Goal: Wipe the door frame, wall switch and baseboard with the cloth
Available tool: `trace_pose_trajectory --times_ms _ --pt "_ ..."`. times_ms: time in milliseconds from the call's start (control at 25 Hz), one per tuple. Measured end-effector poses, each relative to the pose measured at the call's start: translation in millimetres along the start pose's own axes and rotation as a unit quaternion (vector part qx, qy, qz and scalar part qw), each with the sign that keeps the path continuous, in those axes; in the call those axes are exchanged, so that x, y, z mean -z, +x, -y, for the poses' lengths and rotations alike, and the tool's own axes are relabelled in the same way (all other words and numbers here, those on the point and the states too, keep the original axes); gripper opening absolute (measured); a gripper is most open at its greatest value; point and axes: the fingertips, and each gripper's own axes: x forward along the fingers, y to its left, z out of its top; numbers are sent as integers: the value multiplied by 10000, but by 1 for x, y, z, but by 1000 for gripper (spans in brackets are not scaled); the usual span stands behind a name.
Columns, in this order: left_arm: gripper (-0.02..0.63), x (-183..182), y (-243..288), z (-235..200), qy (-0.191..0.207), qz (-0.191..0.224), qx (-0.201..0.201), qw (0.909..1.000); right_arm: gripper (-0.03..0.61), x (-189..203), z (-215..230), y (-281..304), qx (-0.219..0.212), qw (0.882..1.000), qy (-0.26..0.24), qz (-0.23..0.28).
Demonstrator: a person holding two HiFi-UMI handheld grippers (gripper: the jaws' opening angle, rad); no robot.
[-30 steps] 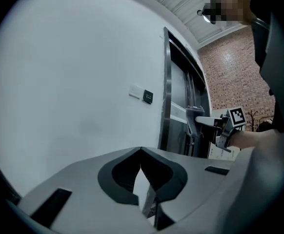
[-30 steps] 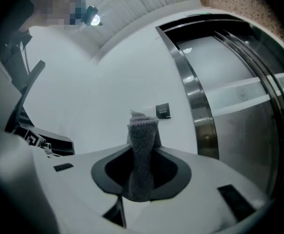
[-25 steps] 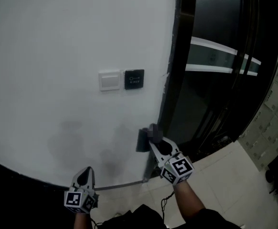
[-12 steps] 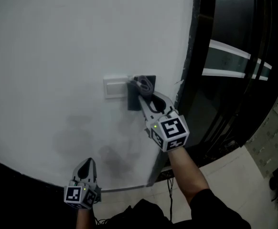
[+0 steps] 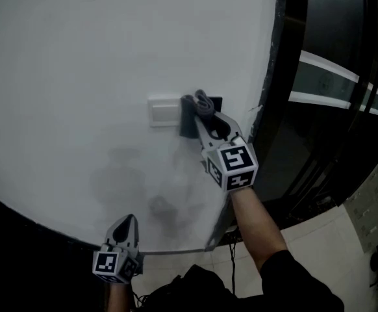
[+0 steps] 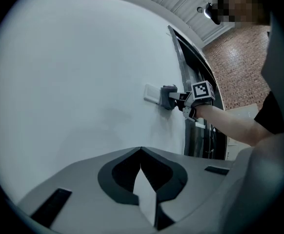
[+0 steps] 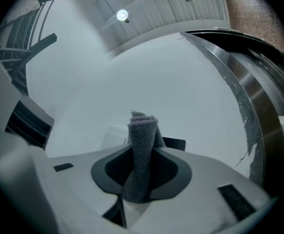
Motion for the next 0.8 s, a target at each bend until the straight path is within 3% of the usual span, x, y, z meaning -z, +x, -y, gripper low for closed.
trace_pose_trajectory --times_ms 400,640,800 --pt "0 11 -1 13 -84 -160 91 9998 91 13 32 -17 451 9988 -69 -176" --pt "0 17 -1 9 -108 -206 126 9997 91 26 60 -25 756 9963 248 -329" --pt "0 19 -1 3 -152 -218 112 9996 91 14 51 -36 698 9969 341 -117"
